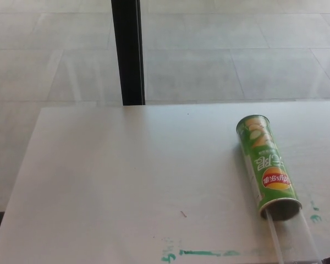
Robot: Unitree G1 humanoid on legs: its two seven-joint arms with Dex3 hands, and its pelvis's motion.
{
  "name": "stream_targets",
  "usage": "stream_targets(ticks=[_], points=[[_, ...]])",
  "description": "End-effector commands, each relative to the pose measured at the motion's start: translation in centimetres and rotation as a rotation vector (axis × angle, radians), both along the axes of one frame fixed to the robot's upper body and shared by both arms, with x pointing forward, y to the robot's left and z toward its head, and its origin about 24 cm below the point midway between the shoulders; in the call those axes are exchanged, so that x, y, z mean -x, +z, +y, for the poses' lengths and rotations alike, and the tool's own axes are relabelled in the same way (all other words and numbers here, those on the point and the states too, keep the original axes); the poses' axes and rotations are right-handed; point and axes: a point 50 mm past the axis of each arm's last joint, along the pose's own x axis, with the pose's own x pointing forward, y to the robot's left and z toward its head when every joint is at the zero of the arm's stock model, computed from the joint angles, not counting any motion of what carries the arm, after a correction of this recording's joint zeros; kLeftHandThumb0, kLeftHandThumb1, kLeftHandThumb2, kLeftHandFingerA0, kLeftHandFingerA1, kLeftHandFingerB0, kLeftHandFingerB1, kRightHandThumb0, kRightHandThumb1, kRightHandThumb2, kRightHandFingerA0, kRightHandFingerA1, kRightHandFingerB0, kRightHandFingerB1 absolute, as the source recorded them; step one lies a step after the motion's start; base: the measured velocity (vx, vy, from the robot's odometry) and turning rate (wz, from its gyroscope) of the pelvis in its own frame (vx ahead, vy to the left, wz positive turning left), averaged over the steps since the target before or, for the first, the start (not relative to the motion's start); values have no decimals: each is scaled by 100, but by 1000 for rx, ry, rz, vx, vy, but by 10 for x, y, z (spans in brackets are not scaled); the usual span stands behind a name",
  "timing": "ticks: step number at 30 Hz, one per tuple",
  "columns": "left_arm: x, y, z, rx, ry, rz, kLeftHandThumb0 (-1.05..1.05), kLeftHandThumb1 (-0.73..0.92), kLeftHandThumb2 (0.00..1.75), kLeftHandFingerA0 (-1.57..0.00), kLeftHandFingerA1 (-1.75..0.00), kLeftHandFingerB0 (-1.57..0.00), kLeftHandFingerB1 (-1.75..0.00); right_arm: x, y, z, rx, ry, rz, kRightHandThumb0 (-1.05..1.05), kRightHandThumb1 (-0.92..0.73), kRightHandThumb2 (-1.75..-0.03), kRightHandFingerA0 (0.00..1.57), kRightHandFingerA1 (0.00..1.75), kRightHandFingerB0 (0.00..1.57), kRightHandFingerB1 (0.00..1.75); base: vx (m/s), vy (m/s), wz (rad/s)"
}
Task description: Use the right hand as a fist to push the chips tray inside its container kept in the middle of the desk
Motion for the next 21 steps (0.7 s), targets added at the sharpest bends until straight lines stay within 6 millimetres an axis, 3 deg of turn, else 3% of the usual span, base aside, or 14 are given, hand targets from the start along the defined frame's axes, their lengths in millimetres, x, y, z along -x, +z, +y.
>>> stream_targets(ticks=[1, 5, 9, 10, 11, 12, 13, 17, 18, 21], points=[[2, 6, 6, -10, 22, -13, -72, 92, 69, -50, -61, -40, -48, -3, -2, 5, -4, 29, -18, -68, -78, -63, 87, 112, 49, 41, 0, 0, 0], [1, 6, 6, -19, 13, 0, -71, 92, 71, -50, -61, -41, -49, 3, -8, 12, 12, 61, -5, -69, -76, -64, 90, 124, 56, 42, 0, 0, 0], [0, 6, 6, -10, 22, -15, -71, 92, 70, -49, -59, -38, -47, 5, -11, 10, 3, 51, 12, -67, -75, -63, 91, 121, 54, 43, 0, 0, 0], [1, 7, 6, -20, 12, -14, -72, 92, 71, -49, -58, -38, -47, 7, -11, 8, 11, 45, 33, -68, -76, -64, 91, 112, 52, 42, 0, 0, 0], [0, 7, 7, -10, 29, -28, -70, 73, 108, -46, -66, -37, -58, 9, -11, 7, -8, 35, 44, -66, -76, -63, 90, 112, 52, 43, 0, 0, 0], [0, 7, 7, -10, 29, -28, -70, 73, 108, -46, -66, -37, -58, 9, -10, 7, -8, 35, 44, -66, -76, -63, 90, 112, 52, 43, 0, 0, 0], [0, 7, 7, -12, 33, -21, -71, 92, 68, -51, -60, -40, -47, 11, -11, 6, 14, 36, 39, -66, -76, -63, 93, 111, 53, 42, 0, 0, 0], [1, 7, 6, -22, 13, -13, -69, 92, 70, -53, -60, -39, -48, 16, -10, 3, 54, 21, 74, -66, -76, -64, 91, 107, 51, 42, 0, 0, 0], [0, 7, 7, -24, 17, -8, -71, 92, 71, -51, -60, -41, -48, 16, -10, 2, 66, 5, 94, -66, -77, -63, 85, 86, 52, 41, 0, 0, 0], [0, 7, 7, -20, 22, -10, -71, 92, 69, -51, -60, -42, -48, 17, -7, 1, 80, -4, 110, -65, -76, -63, 87, 83, 54, 42, 0, 0, 0]])
